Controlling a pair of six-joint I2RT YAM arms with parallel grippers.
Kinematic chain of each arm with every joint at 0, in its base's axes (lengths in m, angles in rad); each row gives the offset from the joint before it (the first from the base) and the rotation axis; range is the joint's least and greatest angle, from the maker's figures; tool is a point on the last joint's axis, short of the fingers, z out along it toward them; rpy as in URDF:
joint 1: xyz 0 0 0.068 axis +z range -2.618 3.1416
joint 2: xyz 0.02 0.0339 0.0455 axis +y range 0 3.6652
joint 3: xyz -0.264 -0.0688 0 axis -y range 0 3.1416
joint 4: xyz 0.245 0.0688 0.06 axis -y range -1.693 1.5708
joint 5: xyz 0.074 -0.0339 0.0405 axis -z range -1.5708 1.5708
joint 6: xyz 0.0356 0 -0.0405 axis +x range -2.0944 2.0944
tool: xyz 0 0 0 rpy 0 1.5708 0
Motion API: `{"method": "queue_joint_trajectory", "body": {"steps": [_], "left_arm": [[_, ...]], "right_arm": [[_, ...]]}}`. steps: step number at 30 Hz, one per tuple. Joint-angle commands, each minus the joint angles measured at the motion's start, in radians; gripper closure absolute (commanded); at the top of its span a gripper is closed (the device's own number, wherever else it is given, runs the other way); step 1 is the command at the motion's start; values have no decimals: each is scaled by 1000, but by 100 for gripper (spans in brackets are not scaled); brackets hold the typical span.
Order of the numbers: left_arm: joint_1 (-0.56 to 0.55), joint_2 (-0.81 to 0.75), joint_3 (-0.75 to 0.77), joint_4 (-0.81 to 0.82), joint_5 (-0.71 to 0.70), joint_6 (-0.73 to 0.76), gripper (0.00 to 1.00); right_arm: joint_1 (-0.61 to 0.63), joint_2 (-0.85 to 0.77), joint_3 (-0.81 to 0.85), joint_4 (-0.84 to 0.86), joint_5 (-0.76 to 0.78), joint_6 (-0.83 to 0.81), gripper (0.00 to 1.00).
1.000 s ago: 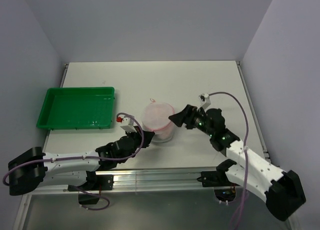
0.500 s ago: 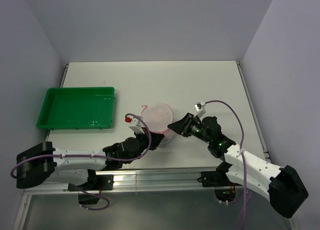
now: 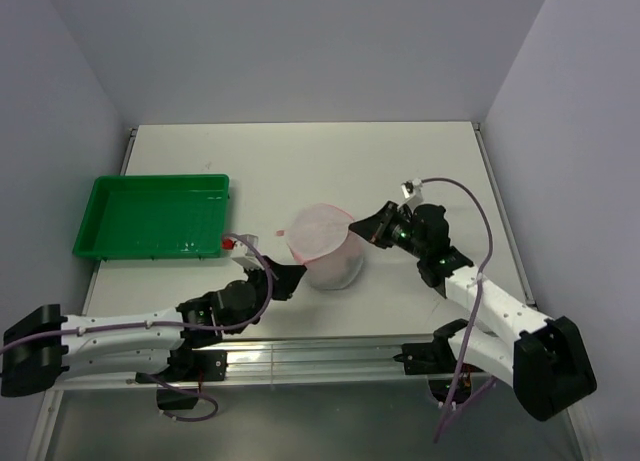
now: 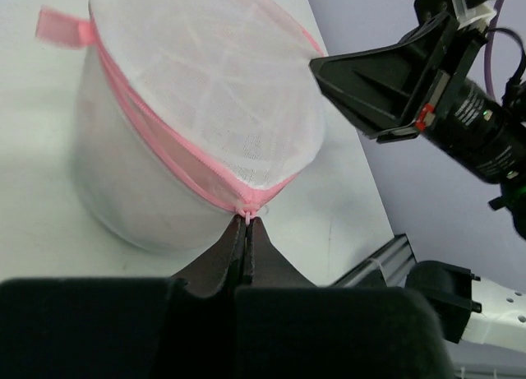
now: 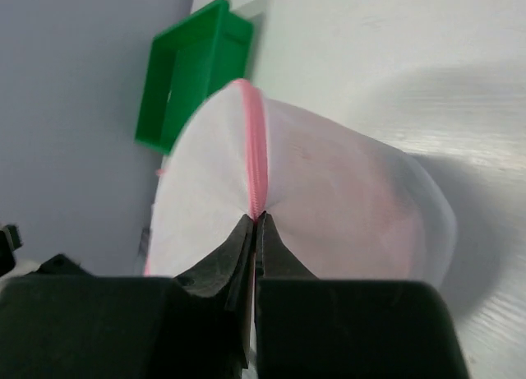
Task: Place the bra in the laundry bag and zip it closed
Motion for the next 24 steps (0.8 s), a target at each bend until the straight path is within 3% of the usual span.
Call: {"method": "queue_joint_trajectory", "body": {"steps": [1,5,9,11,12,15,21,24], "left_arm": [[-8,-106,-43,-137,-102,-9,100],[-6,-164,-25,-223,-146,13,100],[-6,-142,-28,-114,-108,40,100],[-6,-79,7,-106,-99,63,100],[-6,-60,24,-61,-81,66,100],[-6,21,33,35,-41,48,100],[-11,153,70,165,-2,34,100],[-12,190,102,175,24,51,100]], "right_arm": [[-38,96,161,26,-52,-129,100],[-38,206,268,15,-89,-163,100],[-35,236,307,-7,-101,-165,100],[-28,220,304,-52,-80,-164,69],[-25,213,302,-77,-57,-171,47],[30,113,240,-142,22,-178,23],[195,-147,14,-94,155,-24,19],[245,-171,-29,-39,135,33,19]]}}
